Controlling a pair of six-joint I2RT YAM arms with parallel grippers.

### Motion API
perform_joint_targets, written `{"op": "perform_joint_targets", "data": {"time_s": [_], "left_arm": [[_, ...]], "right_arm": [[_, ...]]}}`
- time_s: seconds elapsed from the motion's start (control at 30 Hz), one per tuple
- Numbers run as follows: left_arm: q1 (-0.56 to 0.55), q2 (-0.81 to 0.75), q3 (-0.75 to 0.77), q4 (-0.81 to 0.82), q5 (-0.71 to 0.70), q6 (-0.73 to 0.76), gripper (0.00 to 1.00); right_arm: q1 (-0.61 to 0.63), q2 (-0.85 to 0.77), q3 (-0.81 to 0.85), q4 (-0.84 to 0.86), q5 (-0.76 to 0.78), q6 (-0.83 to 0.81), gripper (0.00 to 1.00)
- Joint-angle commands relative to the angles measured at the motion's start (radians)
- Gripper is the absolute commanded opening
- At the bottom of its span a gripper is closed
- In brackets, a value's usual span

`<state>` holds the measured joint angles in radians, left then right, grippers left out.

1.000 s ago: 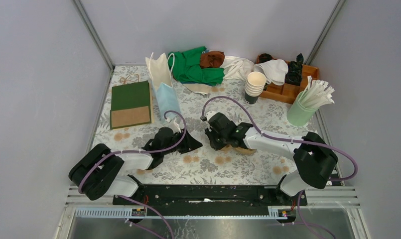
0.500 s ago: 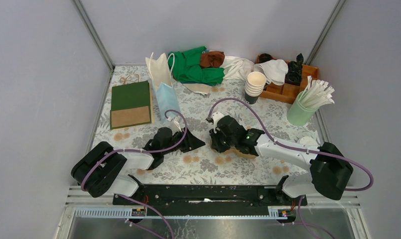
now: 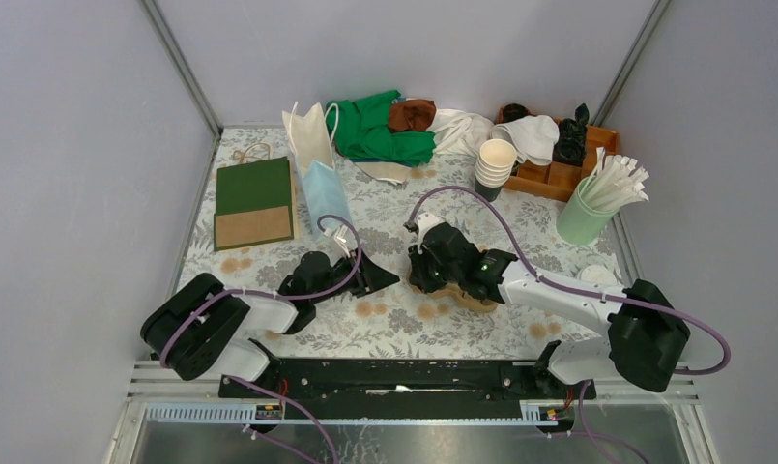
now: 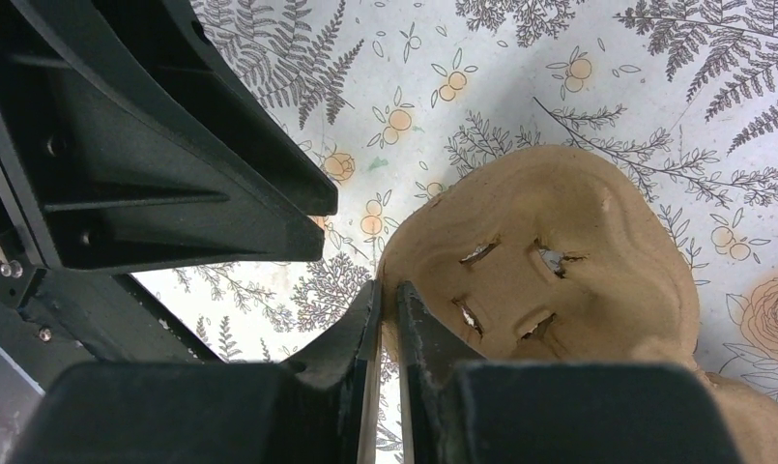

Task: Pack the takeout coffee

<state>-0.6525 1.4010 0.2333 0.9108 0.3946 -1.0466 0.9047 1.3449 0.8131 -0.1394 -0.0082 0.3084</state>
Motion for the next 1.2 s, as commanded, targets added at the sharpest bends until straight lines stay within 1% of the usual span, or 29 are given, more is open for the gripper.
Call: {"op": "perform_joint_targets", "data": {"time_s": [0.0, 0.13, 0.3, 0.4, 0.5, 0.67, 0.73, 0.9, 1.17], "left_arm": [[0.004, 0.022, 0.002, 0.127, 0.034, -0.025, 0.38], [0.005, 0.047, 0.020, 0.135, 0.037, -0.039, 0.42], [0.004, 0.078, 0.041, 0.133, 0.031, -0.048, 0.42], [0.004, 0.095, 0.051, 0.159, 0.040, -0.062, 0.41], [0.004, 0.102, 0.059, 0.181, 0.043, -0.070, 0.44], [0.004, 0.119, 0.081, 0.159, 0.047, -0.067, 0.44], [0.004, 0.129, 0.088, 0.161, 0.048, -0.067, 0.43], [0.004, 0.151, 0.098, 0.134, 0.042, -0.064, 0.35], [0.004, 0.161, 0.102, 0.087, 0.021, -0.042, 0.34]], "right_arm": [[0.011, -0.042, 0.030, 0.037, 0.027, 0.029, 0.07], [0.011, -0.052, 0.026, 0.045, 0.024, 0.034, 0.07], [0.011, -0.059, 0.025, 0.047, 0.014, 0.036, 0.06], [0.011, -0.066, 0.020, 0.056, 0.010, 0.035, 0.06], [0.010, -0.067, 0.020, 0.055, 0.010, 0.035, 0.06], [0.010, -0.070, 0.025, 0.057, 0.010, 0.032, 0.06], [0.011, -0.072, 0.027, 0.059, 0.010, 0.034, 0.06], [0.011, -0.085, 0.033, 0.063, 0.010, 0.042, 0.05], [0.011, -0.117, 0.053, 0.072, 0.032, 0.057, 0.03]]}}
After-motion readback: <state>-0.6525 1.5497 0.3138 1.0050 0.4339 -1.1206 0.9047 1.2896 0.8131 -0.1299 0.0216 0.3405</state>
